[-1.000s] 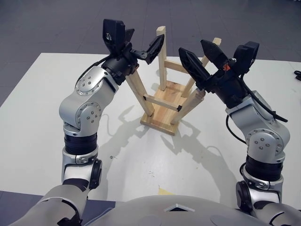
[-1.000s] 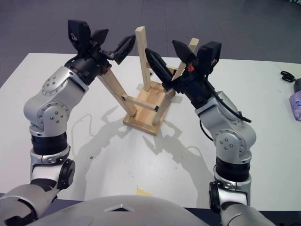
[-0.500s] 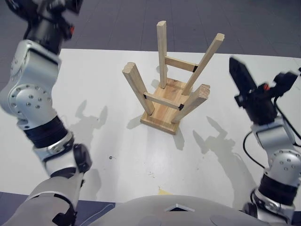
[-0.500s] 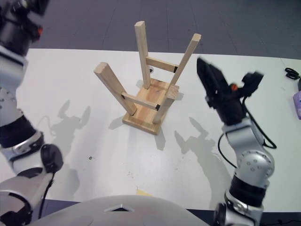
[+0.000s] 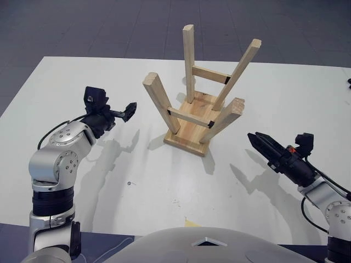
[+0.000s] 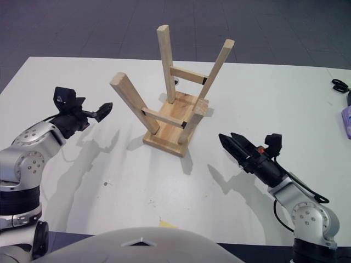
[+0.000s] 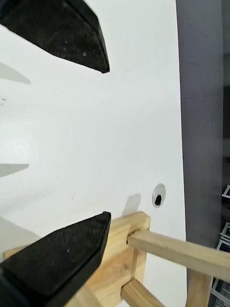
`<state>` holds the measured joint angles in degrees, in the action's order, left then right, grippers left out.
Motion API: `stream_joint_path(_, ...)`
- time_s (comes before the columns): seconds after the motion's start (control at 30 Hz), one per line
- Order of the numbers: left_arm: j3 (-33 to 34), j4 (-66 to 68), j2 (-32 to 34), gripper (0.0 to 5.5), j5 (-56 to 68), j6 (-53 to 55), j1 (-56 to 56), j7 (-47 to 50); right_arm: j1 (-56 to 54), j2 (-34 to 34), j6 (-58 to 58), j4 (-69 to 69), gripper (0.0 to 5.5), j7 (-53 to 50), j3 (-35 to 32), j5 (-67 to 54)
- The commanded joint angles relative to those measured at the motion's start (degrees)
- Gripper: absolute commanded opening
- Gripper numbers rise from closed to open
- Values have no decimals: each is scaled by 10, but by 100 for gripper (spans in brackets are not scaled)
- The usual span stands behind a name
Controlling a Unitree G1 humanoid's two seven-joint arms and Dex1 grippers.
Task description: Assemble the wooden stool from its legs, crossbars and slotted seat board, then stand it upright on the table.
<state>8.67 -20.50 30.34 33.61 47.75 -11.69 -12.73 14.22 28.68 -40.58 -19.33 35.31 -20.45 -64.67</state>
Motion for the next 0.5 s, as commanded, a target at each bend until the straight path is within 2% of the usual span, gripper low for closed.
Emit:
stream_joint_path(0.03, -49, -21, 15, 538, -24, -11, -16, -43, -46, -21, 18, -7, 540, -15, 45, 47)
stream_joint_path(0.23, -114, -43, -17, 538, -47, -17, -34, -67, -125, -70, 37, -1, 540, -31, 126, 111)
stream_joint_path(0.37, -123, -39, -36, 538, -66, -18, -37, -65, -121, -72, 38, 1, 540, -24, 138, 131)
stream_joint_path(0.5, -99, -26, -26, 538, -83, -20, -28, -71, -96, -54, 37, 10, 540, -12, 116, 134)
